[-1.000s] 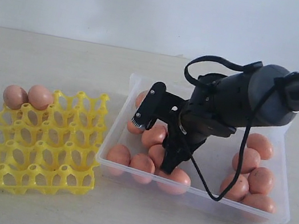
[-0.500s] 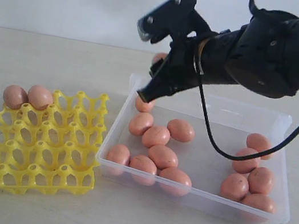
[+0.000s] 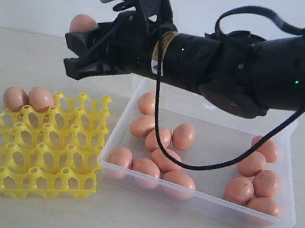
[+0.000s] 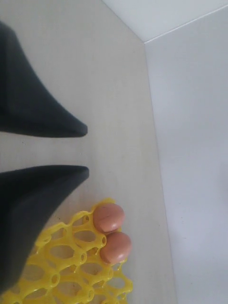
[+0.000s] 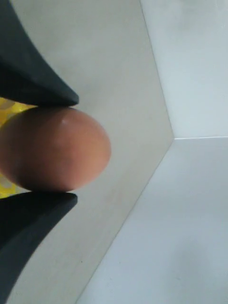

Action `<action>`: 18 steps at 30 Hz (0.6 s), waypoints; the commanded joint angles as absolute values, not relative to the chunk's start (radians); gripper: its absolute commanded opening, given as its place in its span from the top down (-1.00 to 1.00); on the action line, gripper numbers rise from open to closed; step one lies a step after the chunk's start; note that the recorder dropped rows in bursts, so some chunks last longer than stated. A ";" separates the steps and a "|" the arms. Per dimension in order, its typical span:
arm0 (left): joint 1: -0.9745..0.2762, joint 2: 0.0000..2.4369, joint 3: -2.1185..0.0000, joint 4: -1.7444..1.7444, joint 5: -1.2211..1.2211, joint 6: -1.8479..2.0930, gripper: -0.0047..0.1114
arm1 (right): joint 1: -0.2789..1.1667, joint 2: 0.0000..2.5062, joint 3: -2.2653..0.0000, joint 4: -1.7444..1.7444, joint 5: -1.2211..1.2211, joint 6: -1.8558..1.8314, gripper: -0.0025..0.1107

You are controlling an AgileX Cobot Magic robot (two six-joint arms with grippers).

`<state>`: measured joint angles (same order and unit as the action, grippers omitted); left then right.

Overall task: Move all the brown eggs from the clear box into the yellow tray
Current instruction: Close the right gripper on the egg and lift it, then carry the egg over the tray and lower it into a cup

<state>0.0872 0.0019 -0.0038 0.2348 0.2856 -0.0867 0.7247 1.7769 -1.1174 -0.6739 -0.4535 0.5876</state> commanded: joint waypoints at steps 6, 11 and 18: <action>0.089 0.000 0.000 0.233 0.283 -0.089 0.55 | 0.732 1.933 -1.137 -0.721 -0.613 0.599 0.96; 0.089 0.000 0.000 0.233 0.283 -0.089 0.55 | 0.733 2.011 -1.200 -0.723 -0.621 0.601 0.96; 0.089 0.000 0.000 0.233 0.283 -0.089 0.55 | 0.742 2.122 -1.324 -0.723 -0.627 0.601 0.96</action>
<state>0.0872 0.0019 -0.0038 0.2348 0.2856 -0.0867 0.7381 2.0826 -1.2743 -0.7217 -0.6120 0.6029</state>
